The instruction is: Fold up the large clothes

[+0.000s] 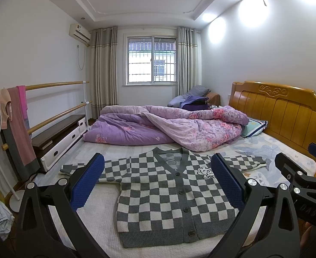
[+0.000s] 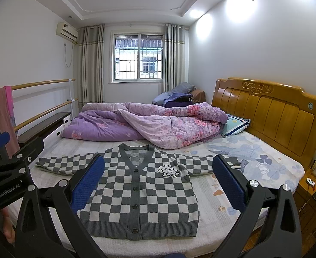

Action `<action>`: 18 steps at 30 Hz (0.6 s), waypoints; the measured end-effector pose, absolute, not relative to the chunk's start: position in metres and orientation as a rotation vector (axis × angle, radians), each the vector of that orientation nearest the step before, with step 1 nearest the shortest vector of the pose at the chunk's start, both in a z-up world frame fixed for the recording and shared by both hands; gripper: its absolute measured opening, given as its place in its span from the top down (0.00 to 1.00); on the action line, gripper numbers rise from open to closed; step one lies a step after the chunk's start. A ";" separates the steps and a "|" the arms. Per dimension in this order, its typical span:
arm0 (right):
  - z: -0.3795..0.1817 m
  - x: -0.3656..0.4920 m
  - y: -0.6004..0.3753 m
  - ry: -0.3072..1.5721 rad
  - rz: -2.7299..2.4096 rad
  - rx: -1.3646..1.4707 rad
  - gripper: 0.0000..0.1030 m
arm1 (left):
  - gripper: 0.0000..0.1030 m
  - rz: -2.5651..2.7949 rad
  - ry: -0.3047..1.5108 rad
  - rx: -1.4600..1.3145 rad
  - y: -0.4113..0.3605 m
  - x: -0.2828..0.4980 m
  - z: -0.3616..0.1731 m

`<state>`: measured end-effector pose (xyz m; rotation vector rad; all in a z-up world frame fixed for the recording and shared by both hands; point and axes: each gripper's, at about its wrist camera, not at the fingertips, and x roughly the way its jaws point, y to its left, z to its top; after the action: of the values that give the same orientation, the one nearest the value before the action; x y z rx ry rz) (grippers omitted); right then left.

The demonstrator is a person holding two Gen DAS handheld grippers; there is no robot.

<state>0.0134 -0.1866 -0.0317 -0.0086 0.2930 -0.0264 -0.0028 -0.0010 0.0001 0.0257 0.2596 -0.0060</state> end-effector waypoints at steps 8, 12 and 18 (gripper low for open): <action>-0.027 0.012 -0.189 0.290 -0.025 -0.012 0.07 | 0.04 -0.005 0.264 0.025 -0.006 -0.002 0.001; -0.024 0.012 -0.191 0.285 -0.027 -0.007 0.07 | 0.04 -0.008 0.261 0.022 -0.007 0.002 -0.002; -0.021 0.011 -0.188 0.283 -0.031 -0.010 0.07 | 0.04 -0.008 0.261 0.021 -0.011 0.001 -0.002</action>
<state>0.0108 -0.1883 -0.0210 -0.0098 0.2831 -0.0308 0.0012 -0.0110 -0.0020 0.0210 0.2612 -0.0079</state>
